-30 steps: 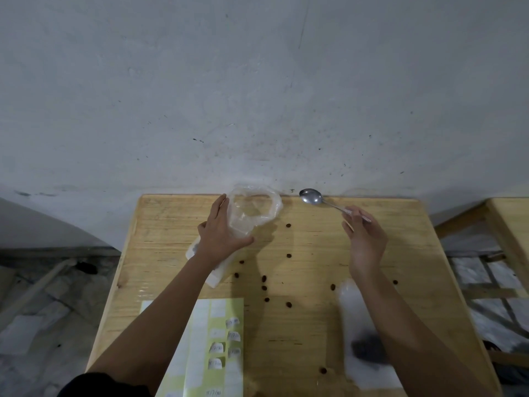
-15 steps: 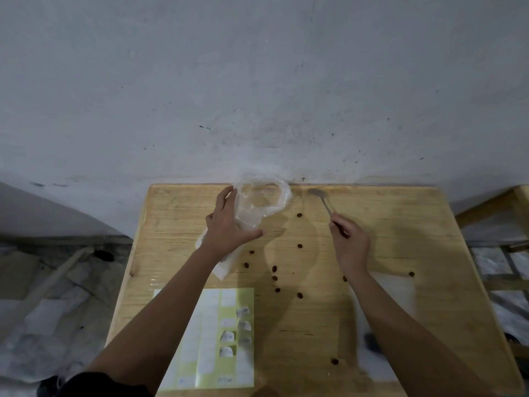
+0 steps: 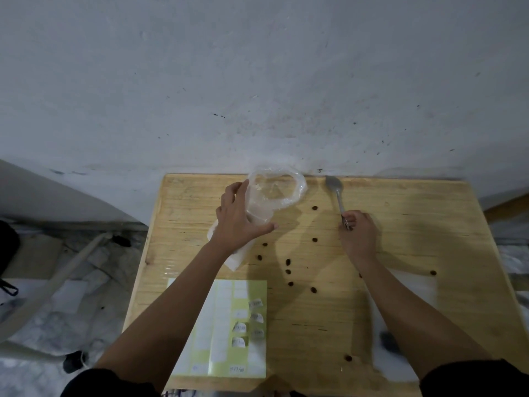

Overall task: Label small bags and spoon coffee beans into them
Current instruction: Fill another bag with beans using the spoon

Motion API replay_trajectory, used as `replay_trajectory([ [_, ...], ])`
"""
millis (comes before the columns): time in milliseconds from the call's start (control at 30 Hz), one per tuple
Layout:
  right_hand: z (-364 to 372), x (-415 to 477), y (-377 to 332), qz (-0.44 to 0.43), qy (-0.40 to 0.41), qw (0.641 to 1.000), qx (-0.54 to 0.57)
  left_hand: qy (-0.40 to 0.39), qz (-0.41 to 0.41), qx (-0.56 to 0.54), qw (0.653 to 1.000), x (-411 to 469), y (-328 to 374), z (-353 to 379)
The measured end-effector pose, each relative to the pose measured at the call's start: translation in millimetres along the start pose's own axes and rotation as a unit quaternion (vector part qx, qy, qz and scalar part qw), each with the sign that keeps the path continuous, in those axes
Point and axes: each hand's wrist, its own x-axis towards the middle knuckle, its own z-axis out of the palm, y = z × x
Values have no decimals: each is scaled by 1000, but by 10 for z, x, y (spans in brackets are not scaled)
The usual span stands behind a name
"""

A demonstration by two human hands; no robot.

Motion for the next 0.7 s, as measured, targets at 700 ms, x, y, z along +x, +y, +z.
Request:
replay_trajectory([
  [700, -172, -638, -1586, -159, -261, 946, 107, 33, 74, 17, 997, -173, 152, -276],
])
